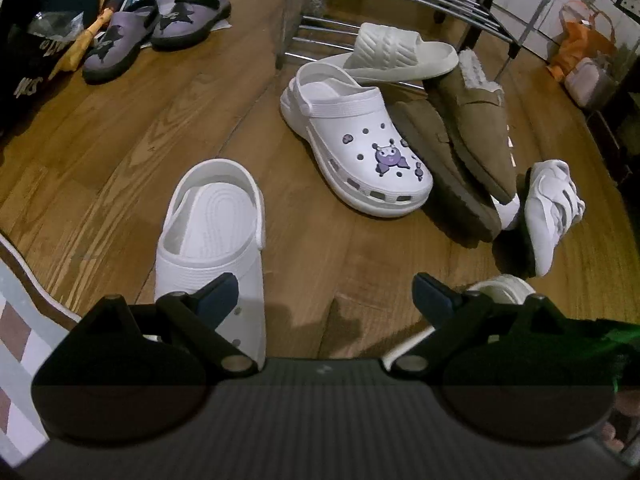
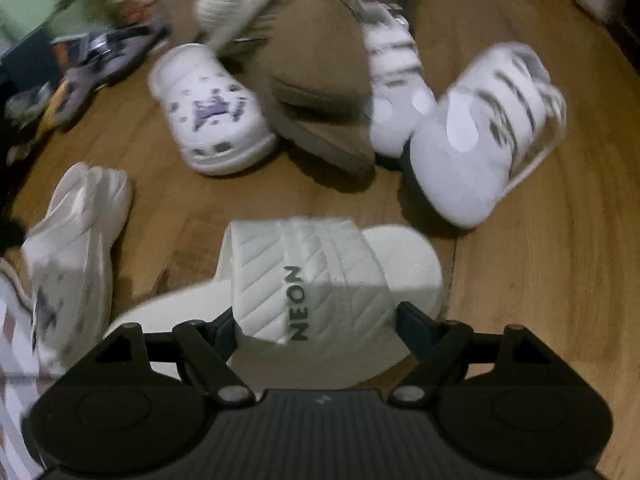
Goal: Organize scattered shoes
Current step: 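Grasp the white NEON slide strap with the right gripper, then lift the NEON slide with the right gripper and carry it toward the rack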
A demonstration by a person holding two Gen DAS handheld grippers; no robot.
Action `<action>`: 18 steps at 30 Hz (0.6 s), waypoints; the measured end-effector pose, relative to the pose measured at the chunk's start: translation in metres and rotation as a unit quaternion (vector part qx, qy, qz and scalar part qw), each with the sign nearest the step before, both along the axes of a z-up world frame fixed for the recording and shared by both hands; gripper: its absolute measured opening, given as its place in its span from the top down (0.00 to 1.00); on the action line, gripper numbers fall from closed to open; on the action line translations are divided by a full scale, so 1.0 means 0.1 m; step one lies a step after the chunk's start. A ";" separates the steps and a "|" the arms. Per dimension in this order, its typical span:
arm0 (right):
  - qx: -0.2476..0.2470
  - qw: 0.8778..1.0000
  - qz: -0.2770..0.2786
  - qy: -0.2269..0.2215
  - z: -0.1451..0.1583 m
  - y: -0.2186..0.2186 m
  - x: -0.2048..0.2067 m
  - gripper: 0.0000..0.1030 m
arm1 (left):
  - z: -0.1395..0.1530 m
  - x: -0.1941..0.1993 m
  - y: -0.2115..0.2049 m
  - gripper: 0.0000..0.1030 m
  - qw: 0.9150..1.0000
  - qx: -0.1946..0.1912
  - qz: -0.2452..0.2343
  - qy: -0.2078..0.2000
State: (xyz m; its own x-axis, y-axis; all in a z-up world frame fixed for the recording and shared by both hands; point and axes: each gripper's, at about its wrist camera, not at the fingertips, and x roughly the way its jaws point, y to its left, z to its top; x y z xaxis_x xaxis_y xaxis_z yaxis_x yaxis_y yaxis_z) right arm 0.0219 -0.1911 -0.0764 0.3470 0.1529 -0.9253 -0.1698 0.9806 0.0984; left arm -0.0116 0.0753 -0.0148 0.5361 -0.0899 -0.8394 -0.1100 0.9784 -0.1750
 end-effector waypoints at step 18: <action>0.185 0.911 -0.323 0.180 -0.32 -0.84 -0.11 0.20 | -0.06 0.02 -0.01 0.08 1.000 0.001 -0.004 0.014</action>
